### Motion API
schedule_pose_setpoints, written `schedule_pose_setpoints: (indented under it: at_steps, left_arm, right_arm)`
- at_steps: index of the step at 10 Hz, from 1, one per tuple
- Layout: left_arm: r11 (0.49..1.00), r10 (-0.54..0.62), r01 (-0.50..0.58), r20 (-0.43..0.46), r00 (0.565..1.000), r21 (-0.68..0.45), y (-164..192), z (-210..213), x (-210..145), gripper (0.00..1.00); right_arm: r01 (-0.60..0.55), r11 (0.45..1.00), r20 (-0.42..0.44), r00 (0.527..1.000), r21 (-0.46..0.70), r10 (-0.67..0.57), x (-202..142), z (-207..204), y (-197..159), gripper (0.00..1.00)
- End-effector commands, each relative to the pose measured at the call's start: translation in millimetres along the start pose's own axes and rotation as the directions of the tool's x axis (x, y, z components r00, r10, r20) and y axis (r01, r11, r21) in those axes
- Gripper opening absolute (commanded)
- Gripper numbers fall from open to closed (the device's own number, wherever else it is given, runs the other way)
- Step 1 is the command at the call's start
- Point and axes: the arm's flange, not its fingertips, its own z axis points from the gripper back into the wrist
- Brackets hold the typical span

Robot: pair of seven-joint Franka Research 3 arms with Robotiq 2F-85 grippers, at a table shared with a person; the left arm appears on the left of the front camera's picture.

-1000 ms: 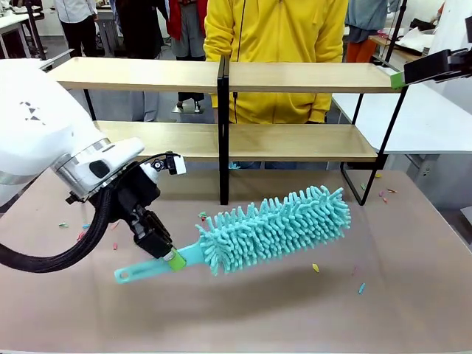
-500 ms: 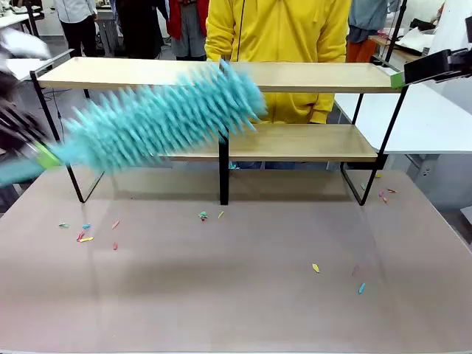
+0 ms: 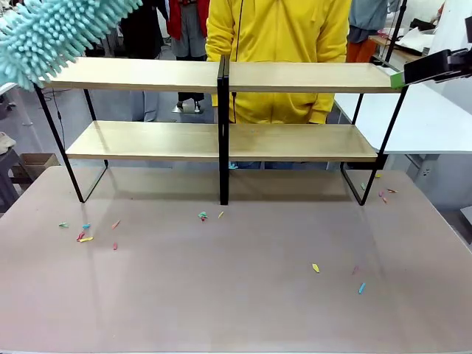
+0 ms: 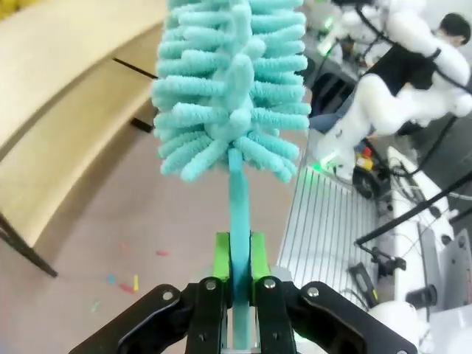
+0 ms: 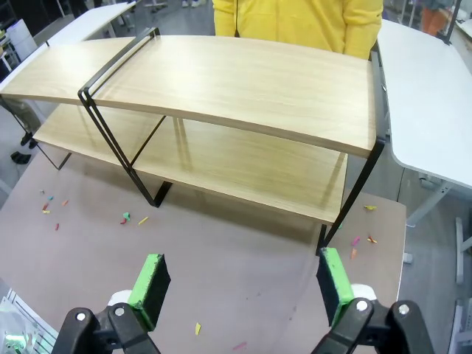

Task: Clean the shelves.
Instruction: Place the Duster on the table.

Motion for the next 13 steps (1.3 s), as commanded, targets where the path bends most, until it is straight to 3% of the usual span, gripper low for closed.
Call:
schedule_pose_setpoints:
  at_steps: [1, 3, 4, 5, 6, 7, 8, 10, 11, 12, 13]
  left_arm:
    - [0.997, -0.070, 0.068, -0.083, 0.994, -0.036, -14.9, -16.3, 9.2, 0.12]
    - [1.000, -0.023, 0.023, -0.046, 0.999, -0.020, -6.0, -12.7, 9.0, 0.12]
    - [0.960, -0.145, 0.100, -0.161, 0.976, -0.260, -19.3, -23.7, 10.1, 0.12]
    - [0.960, -0.199, 0.119, -0.318, 0.927, -0.252, -14.7, -28.4, 1.9, 0.12]
    - [0.902, -0.291, 0.081, -0.460, 0.839, -0.423, -1.4, -35.8, -19.1, 0.12]
    - [0.852, -0.309, -0.043, -0.568, 0.763, -0.521, 17.5, -47.5, -43.8, 0.12]
    - [0.869, -0.227, -0.143, -0.639, 0.735, -0.473, 34.9, -61.3, -60.9, 0.12]
    - [0.892, -0.034, -0.255, -0.620, 0.784, -0.372, 69.5, -92.4, -84.5, 0.12]
    - [0.909, 0.072, -0.294, -0.583, 0.809, -0.295, 84.3, -105.7, -97.3, 0.12]
    - [0.920, 0.145, -0.322, -0.568, 0.810, -0.225, 94.1, -114.8, -106.8, 0.12]
    - [0.914, 0.198, -0.348, -0.522, 0.830, -0.207, 101.3, -120.4, -110.0, 0.12]
  right_arm:
    - [-0.006, 1.000, 0.001, 1.000, 0.006, 0.006, -0.3, -0.2, -2.1, 1.00]
    - [-0.006, 1.000, 0.001, 1.000, 0.006, 0.006, -0.3, -0.2, -2.1, 1.00]
    - [0.000, 1.000, 0.000, 1.000, 0.000, 0.000, 0.1, 0.2, 0.1, 1.00]
    - [0.060, 0.998, -0.245, 0.968, 0.026, -0.052, -12.8, -22.3, -4.9, 1.00]
    - [0.239, 0.957, -0.492, 0.861, 0.162, -0.131, -43.2, -50.9, -20.8, 1.00]
    - [0.450, 0.871, -0.636, 0.735, 0.199, -0.235, -78.7, -78.6, -39.0, 1.00]
    - [0.578, 0.806, -0.712, 0.619, 0.129, -0.330, -104.0, -95.0, -50.2, 1.00]
    - [0.750, 0.638, -0.789, 0.494, 0.174, -0.366, -149.3, -122.6, -64.8, 1.00]
    - [0.790, 0.599, -0.798, 0.443, 0.132, -0.409, -169.2, -132.3, -71.3, 1.00]
    - [0.825, 0.550, -0.792, 0.419, 0.127, -0.444, -179.8, -134.3, -79.0, 1.00]
    - [0.817, 0.572, -0.716, 0.442, 0.072, -0.541, -177.2, -131.0, -86.7, 1.00]
